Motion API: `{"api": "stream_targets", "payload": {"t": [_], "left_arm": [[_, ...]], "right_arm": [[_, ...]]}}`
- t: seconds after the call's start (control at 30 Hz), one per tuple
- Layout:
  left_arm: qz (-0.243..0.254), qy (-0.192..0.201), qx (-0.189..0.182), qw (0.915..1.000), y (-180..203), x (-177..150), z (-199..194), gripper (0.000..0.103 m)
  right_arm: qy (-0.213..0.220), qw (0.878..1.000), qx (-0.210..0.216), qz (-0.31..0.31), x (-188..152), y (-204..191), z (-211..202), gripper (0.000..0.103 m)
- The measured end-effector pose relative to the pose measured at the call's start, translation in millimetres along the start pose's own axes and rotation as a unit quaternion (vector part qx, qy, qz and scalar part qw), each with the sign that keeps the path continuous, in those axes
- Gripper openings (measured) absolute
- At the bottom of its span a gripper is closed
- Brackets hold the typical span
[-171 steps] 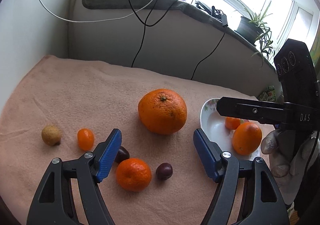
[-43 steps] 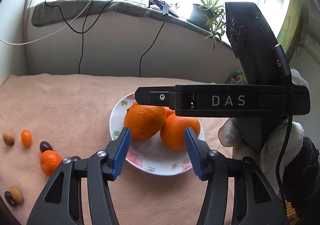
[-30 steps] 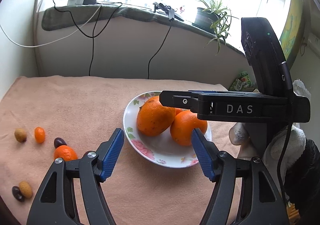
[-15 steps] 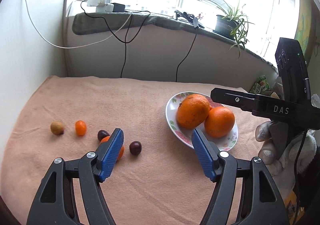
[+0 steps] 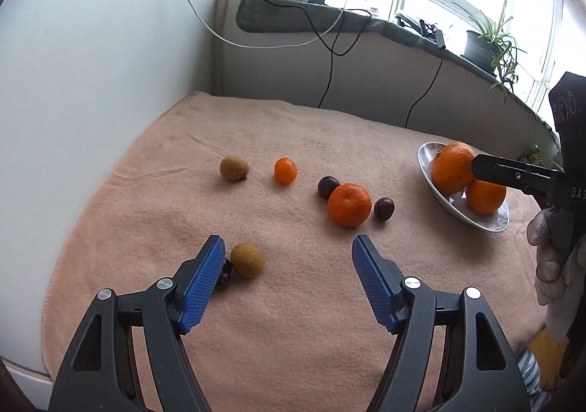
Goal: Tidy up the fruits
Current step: 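Move the right tool to a small tangerine while the left tool approaches a dark plum, then grasp the tangerine with the right tool while the left tool grasps the dark plum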
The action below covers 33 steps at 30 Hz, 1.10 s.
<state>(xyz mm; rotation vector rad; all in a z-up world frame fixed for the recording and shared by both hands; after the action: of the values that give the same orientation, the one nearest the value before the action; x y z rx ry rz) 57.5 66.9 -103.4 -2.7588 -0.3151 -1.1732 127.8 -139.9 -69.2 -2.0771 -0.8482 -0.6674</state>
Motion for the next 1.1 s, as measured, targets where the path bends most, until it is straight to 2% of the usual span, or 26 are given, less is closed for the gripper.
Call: {"api": "stream_targets", "payload": {"t": [0.23, 0.3, 0.43, 0.57, 0.67, 0.83, 0.97, 1.03, 1.1], "left_arm": [[-0.032, -0.018, -0.002, 0.9993, -29.8, -10.7, 12.4, 0.071], [-0.038, -0.023, -0.005, 0.9990, -33.9, -12.4, 15.4, 0.068], [-0.042, -0.027, -0.014, 0.9986, -36.7, -15.4, 16.8, 0.064], [-0.052, -0.030, -0.019, 0.9980, -45.0, -17.5, 18.1, 0.059], [-0.060, -0.034, -0.022, 0.9974, -51.5, -18.5, 21.0, 0.053], [-0.070, -0.050, -0.042, 0.9954, -52.7, -21.9, 31.2, 0.037], [-0.075, -0.058, -0.055, 0.9940, -48.6, -23.5, 36.3, 0.033], [-0.080, -0.060, -0.058, 0.9933, -49.8, -23.1, 37.2, 0.024], [-0.088, -0.062, -0.064, 0.9921, -51.5, -23.6, 38.3, 0.022]], "right_arm": [[-0.047, 0.998, 0.014, -0.030, -2.8, -21.1, 41.4, 0.088], [-0.063, 0.997, 0.021, -0.031, -5.4, -24.5, 52.6, 0.074], [-0.085, 0.996, 0.021, -0.035, -9.5, -26.3, 71.2, 0.069], [-0.099, 0.994, 0.021, -0.032, -11.7, -24.1, 83.0, 0.059], [-0.106, 0.994, 0.018, -0.035, -11.0, -23.7, 89.6, 0.056], [-0.111, 0.993, 0.017, -0.042, -7.6, -23.5, 99.0, 0.051], [-0.117, 0.992, 0.012, -0.050, -6.6, -21.7, 105.9, 0.046], [-0.121, 0.991, 0.010, -0.053, -5.9, -20.6, 109.4, 0.045], [-0.124, 0.991, 0.007, -0.058, -5.1, -20.1, 112.1, 0.044]]}}
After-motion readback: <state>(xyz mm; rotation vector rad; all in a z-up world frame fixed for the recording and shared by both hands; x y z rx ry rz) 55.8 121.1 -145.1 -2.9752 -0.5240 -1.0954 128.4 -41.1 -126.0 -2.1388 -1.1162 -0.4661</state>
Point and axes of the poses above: each gripper's, at about its wrist camera, not at the fingertips, and z roughly the way its jaws point, y to its right, x to its top, the point moved 7 cm from there along z, roughly the way its jaws point, and after that the axes turned 15 degrees about x, right-handed, at the moved point
